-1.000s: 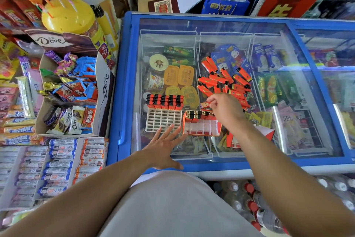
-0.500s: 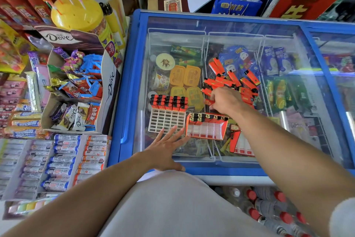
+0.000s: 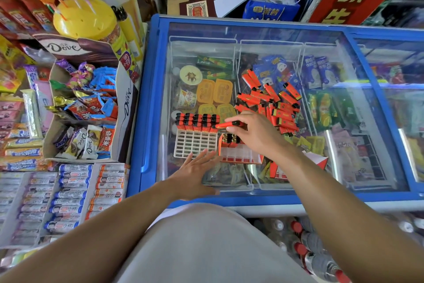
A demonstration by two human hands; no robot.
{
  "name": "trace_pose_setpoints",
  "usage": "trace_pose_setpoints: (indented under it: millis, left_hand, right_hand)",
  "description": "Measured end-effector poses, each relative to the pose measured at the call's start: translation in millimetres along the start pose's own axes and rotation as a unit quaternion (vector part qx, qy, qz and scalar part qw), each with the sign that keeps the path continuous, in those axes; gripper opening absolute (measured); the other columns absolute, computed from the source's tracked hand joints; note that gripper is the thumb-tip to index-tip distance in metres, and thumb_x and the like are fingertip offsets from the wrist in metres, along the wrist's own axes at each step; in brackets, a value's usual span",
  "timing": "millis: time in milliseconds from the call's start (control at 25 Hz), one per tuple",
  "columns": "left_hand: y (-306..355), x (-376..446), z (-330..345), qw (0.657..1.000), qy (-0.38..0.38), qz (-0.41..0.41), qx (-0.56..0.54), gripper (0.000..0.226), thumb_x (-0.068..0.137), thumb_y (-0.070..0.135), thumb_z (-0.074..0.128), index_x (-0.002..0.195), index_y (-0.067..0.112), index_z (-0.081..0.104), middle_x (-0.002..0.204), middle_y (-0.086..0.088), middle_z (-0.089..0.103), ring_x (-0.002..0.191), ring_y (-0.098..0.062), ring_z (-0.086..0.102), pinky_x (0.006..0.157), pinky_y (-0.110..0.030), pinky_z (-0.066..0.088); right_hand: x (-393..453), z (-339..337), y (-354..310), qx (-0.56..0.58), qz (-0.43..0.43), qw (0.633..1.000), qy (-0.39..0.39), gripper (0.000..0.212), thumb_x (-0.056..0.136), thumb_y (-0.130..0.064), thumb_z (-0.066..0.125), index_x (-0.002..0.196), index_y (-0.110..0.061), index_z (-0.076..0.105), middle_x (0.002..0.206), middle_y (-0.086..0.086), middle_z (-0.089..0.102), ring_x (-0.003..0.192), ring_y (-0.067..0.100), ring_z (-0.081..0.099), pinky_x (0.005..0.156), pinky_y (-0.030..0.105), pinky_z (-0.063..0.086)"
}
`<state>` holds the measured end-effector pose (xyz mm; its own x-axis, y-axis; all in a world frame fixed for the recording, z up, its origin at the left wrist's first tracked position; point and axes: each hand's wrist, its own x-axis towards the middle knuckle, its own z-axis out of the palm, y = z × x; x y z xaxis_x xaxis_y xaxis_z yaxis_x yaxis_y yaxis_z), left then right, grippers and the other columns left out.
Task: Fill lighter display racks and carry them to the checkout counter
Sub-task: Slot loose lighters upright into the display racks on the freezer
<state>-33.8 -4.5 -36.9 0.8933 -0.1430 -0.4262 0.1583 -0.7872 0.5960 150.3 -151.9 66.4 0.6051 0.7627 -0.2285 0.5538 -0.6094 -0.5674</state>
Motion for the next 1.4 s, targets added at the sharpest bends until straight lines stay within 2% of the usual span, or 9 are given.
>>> trace_pose_setpoints:
  millis: [120, 200, 440, 640, 760, 840, 1040, 1280, 1400]
  left_hand:
    - [-12.2, -16.0, -7.7, 0.993, 0.112, -0.026, -0.009, 0.076, 0.096, 0.047, 0.064, 0.159, 0.036, 0.022, 0.168, 0.010, 0.013, 0.156, -0.012, 0.003, 0.128, -0.041, 0.009]
    - [-30.5, -28.3, -5.1, 0.982, 0.175, -0.057, 0.051, 0.072, 0.097, 0.044, 0.063, 0.158, 0.029, 0.029, 0.169, 0.001, 0.015, 0.157, -0.020, 0.007, 0.127, -0.045, 0.012]
    - [-36.9, -33.0, -0.3, 0.983, 0.060, -0.127, 0.114, 0.096, 0.096, 0.062, 0.051, 0.160, 0.027, -0.011, 0.163, 0.000, -0.031, 0.151, -0.022, -0.029, 0.127, -0.039, -0.005]
    - [-29.6, -28.2, 1.4, 0.982, 0.030, -0.154, 0.104, 0.105, 0.091, 0.070, 0.051, 0.159, 0.026, -0.015, 0.160, -0.002, -0.038, 0.148, -0.023, -0.034, 0.127, -0.043, -0.006]
    - [-31.3, -27.2, -0.7, 0.985, 0.009, -0.149, 0.085, 0.108, 0.089, 0.072, 0.053, 0.159, 0.027, -0.016, 0.159, -0.001, -0.039, 0.148, -0.023, -0.034, 0.127, -0.045, -0.001]
    - [-31.4, -27.1, -0.4, 0.986, 0.004, -0.147, 0.083, 0.110, 0.088, 0.072, 0.053, 0.159, 0.027, -0.018, 0.159, -0.001, -0.040, 0.148, -0.022, -0.035, 0.127, -0.045, -0.001]
    - [-31.7, -29.4, 1.2, 0.986, 0.006, -0.144, 0.086, 0.112, 0.088, 0.071, 0.056, 0.158, 0.028, -0.021, 0.159, -0.001, -0.040, 0.148, -0.024, -0.035, 0.126, -0.048, -0.004]
    - [-32.7, -31.9, -0.7, 0.987, 0.006, -0.134, 0.084, 0.113, 0.088, 0.071, 0.057, 0.158, 0.028, -0.021, 0.159, -0.001, -0.040, 0.148, -0.024, -0.034, 0.126, -0.048, -0.004]
    - [-33.2, -31.7, -1.8, 0.987, 0.000, -0.135, 0.082, 0.114, 0.088, 0.070, 0.057, 0.158, 0.029, -0.022, 0.159, -0.001, -0.040, 0.148, -0.024, -0.035, 0.126, -0.049, -0.003]
  right_hand:
    - [4.5, 9.4, -15.4, -0.023, -0.024, 0.999, -0.005, 0.036, 0.101, -0.045, 0.051, 0.132, -0.030, 0.062, 0.114, -0.009, 0.057, 0.095, 0.007, 0.061, 0.085, 0.031, 0.044]
    - [8.3, 15.5, -27.9, -0.035, -0.041, 0.998, -0.019, 0.038, 0.103, -0.043, 0.046, 0.136, -0.026, 0.058, 0.105, -0.012, 0.047, 0.077, -0.003, 0.050, 0.078, 0.029, 0.042]
    - [29.4, 41.0, -63.3, -0.051, -0.061, 0.996, 0.027, 0.028, 0.097, -0.039, 0.061, 0.122, -0.026, 0.065, 0.115, -0.008, 0.064, 0.102, 0.011, 0.060, 0.085, 0.028, 0.045]
    - [46.4, 74.2, -78.9, -0.152, -0.068, 0.983, 0.084, 0.025, 0.094, -0.043, 0.065, 0.116, -0.031, 0.068, 0.094, -0.010, 0.076, 0.077, 0.011, 0.069, 0.069, 0.030, 0.056]
    - [44.3, 88.0, -82.2, -0.195, -0.096, 0.971, 0.102, 0.024, 0.097, -0.038, 0.061, 0.119, -0.029, 0.069, 0.099, -0.011, 0.076, 0.083, 0.008, 0.072, 0.072, 0.027, 0.055]
    - [42.8, 94.2, -79.2, -0.202, -0.102, 0.968, 0.111, 0.023, 0.096, -0.035, 0.064, 0.117, -0.028, 0.070, 0.102, -0.011, 0.075, 0.085, 0.007, 0.071, 0.072, 0.025, 0.054]
    - [42.3, 100.6, -73.6, -0.217, -0.082, 0.962, 0.144, 0.014, 0.092, -0.037, 0.068, 0.103, -0.029, 0.070, 0.078, -0.013, 0.073, 0.060, 0.006, 0.065, 0.051, 0.025, 0.049]
    - [43.5, 104.7, -74.5, -0.179, -0.105, 0.961, 0.180, 0.016, 0.092, -0.039, 0.068, 0.103, -0.029, 0.073, 0.090, -0.013, 0.071, 0.064, 0.005, 0.064, 0.050, 0.023, 0.048]
    - [41.9, 109.6, -70.4, -0.170, -0.125, 0.962, 0.173, 0.016, 0.096, -0.034, 0.065, 0.105, -0.028, 0.076, 0.084, -0.011, 0.068, 0.057, 0.010, 0.061, 0.047, 0.028, 0.049]
